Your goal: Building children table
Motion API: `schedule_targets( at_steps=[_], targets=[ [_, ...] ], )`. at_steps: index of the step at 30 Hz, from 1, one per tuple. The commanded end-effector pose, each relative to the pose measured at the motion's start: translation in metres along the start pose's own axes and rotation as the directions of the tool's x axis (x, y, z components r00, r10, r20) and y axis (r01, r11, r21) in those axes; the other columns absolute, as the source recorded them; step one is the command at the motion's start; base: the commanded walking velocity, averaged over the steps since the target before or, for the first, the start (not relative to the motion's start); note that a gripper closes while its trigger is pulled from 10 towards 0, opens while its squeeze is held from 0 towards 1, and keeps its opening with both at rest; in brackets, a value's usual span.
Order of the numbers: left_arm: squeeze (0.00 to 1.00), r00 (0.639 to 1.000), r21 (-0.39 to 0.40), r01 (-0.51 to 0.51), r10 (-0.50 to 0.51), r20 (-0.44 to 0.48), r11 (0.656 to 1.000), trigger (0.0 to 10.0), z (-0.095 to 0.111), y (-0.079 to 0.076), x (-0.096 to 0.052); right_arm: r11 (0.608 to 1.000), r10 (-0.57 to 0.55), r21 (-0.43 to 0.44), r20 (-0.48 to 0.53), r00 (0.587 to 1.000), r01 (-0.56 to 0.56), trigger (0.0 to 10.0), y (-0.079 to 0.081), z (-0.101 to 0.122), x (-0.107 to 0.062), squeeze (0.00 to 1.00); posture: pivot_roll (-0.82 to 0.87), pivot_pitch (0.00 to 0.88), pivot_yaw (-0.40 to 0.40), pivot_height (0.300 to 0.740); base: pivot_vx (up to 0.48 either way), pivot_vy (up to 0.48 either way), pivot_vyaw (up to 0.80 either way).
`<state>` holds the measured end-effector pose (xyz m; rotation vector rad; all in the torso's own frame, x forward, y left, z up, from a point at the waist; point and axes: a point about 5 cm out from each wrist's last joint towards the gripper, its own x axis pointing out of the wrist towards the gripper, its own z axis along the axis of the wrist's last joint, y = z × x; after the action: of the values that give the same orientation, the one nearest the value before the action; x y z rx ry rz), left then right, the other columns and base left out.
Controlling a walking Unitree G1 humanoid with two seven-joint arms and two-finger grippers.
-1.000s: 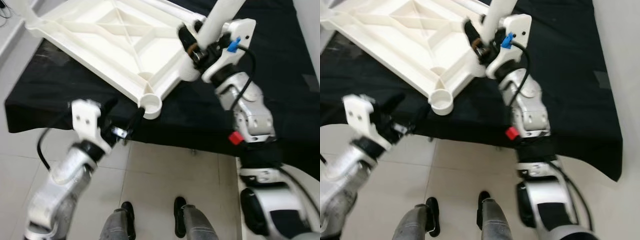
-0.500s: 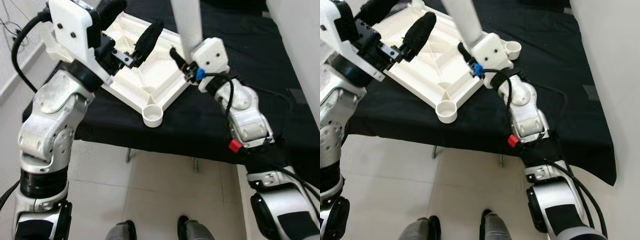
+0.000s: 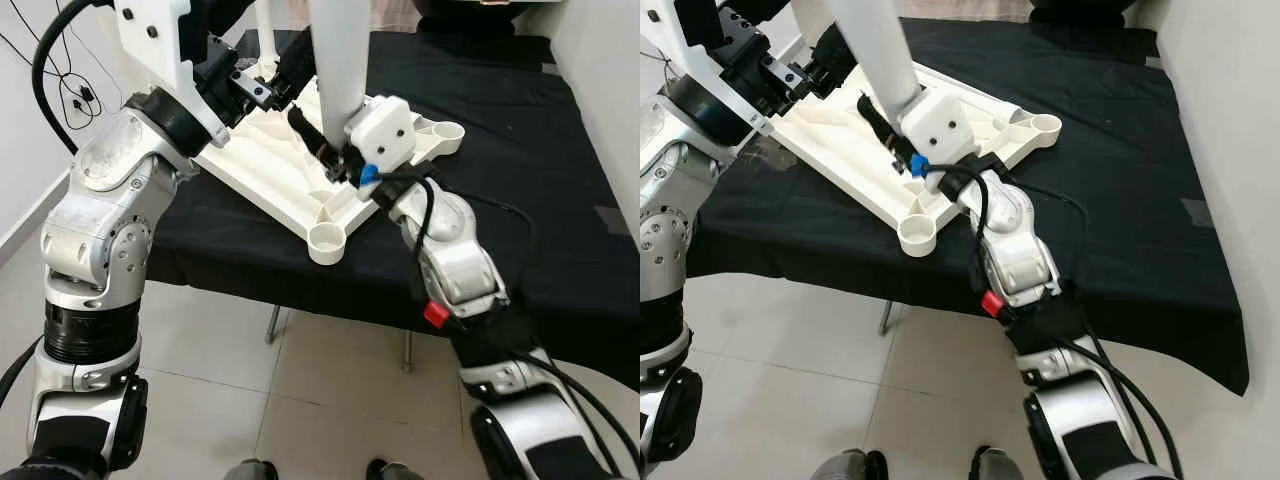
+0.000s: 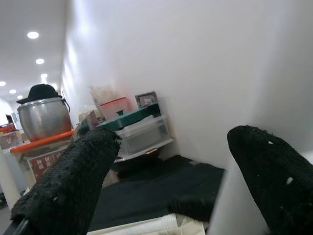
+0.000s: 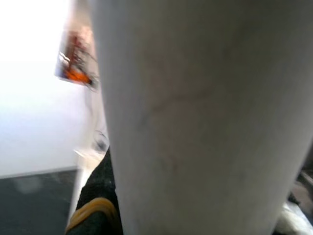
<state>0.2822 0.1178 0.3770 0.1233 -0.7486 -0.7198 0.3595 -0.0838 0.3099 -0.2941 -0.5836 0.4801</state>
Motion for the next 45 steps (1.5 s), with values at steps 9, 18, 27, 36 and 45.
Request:
schedule_targets(
  at_steps=[9,18,27,36,45],
  targets=[
    [0.0,0.996,-0.001,0.088,-0.088,-0.006,0.996,10.0,-0.003,-0.019,-0.004,0.999,-0.036,-0.009,-0.12,0.992,0.036,10.0,-0.005,-0.017,-0.003,0.0,0.04,0.121,0.032,0.74,0.0,0.0,0.0],
    [0.0,0.999,0.085,-0.018,0.015,0.029,0.996,10.0,0.0,-0.004,0.001,0.995,0.08,-0.055,-0.049,0.996,-0.083,10.0,0.021,-0.01,-0.003,0.0,0.02,0.108,0.036,0.74,0.0,0.0,0.0],
    [0.0,1.0,0.062,0.018,-0.017,-0.014,0.998,7.3,-0.013,0.0,0.007,0.954,0.299,-0.02,0.033,0.954,-0.299,10.0,0.07,0.001,-0.011,0.0,0.01,0.101,0.049,0.74,0.0,0.0,0.0],
    [0.0,0.998,0.041,0.055,-0.054,-0.008,0.998,0.0,-0.016,-0.005,0.017,0.966,0.258,-0.02,-0.003,0.966,-0.258,10.0,0.067,-0.005,-0.011,0.0,0.01,0.102,0.052,0.74,0.0,0.0,0.0],
    [0.0,0.996,0.008,0.092,-0.092,0.022,0.996,0.0,-0.013,-0.009,0.019,0.981,0.193,0.023,-0.055,0.98,-0.192,10.0,0.051,-0.013,-0.011,0.0,0.01,0.104,0.044,0.74,0.0,0.0,0.0]
  ],
)
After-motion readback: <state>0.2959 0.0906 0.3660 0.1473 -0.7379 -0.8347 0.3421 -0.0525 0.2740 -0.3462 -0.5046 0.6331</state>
